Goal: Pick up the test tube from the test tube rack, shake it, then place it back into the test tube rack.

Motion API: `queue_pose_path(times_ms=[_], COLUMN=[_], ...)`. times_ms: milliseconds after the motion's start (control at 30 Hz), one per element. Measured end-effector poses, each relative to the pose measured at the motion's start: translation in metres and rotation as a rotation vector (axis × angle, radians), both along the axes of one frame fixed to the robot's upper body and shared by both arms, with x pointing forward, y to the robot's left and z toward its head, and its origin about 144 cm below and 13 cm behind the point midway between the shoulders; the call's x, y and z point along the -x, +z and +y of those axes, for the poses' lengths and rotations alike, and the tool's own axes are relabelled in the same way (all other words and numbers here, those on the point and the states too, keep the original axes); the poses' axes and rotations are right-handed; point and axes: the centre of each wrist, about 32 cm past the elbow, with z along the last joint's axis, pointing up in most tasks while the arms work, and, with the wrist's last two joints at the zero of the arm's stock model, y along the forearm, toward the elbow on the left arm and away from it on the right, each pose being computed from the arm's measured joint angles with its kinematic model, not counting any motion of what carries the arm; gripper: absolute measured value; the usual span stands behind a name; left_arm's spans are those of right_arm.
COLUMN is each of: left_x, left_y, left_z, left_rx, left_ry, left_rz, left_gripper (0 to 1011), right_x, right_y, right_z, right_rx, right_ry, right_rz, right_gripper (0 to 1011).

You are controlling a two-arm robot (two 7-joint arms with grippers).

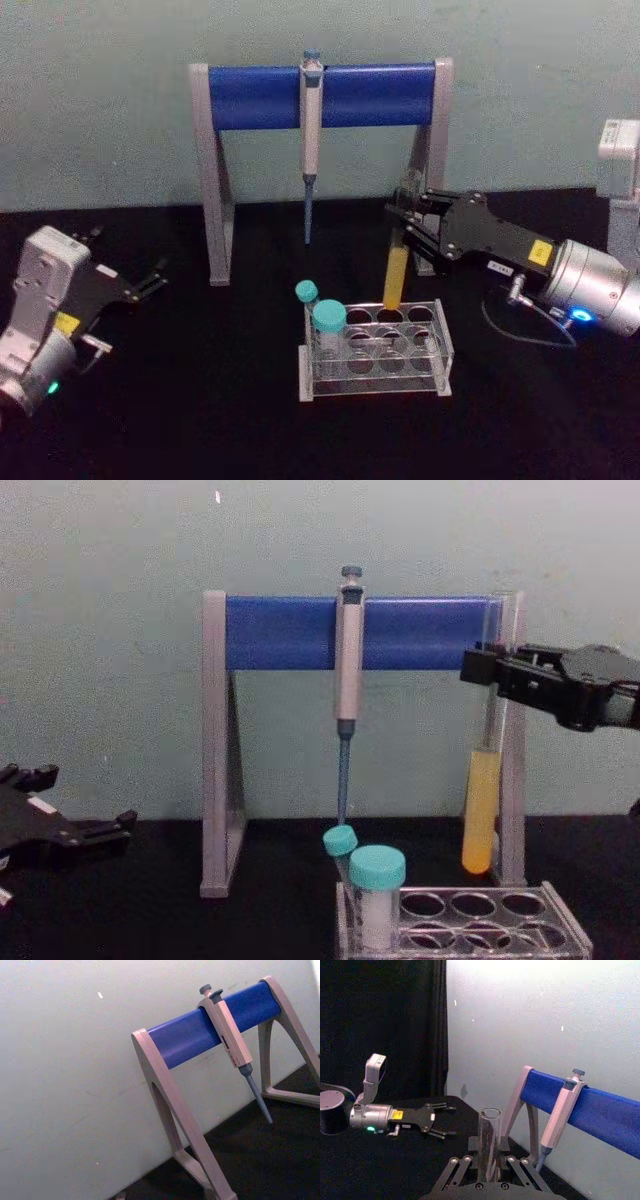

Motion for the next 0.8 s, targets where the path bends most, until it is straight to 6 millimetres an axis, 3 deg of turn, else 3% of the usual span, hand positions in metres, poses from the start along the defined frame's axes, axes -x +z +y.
queue_pose_path(times_ms=[800], left_x=[0.000], left_y=[0.000], left_z=[0.000], left_rx=[0.000], left_ry=[0.000], left_rz=[0.000], left_gripper=[1001], right_x=[-0.010], right_y=[-0.020], right_z=[0.004], right_rx=[0.026], right_ry=[-0.024], right_rz=[0.023], right_gripper=[233])
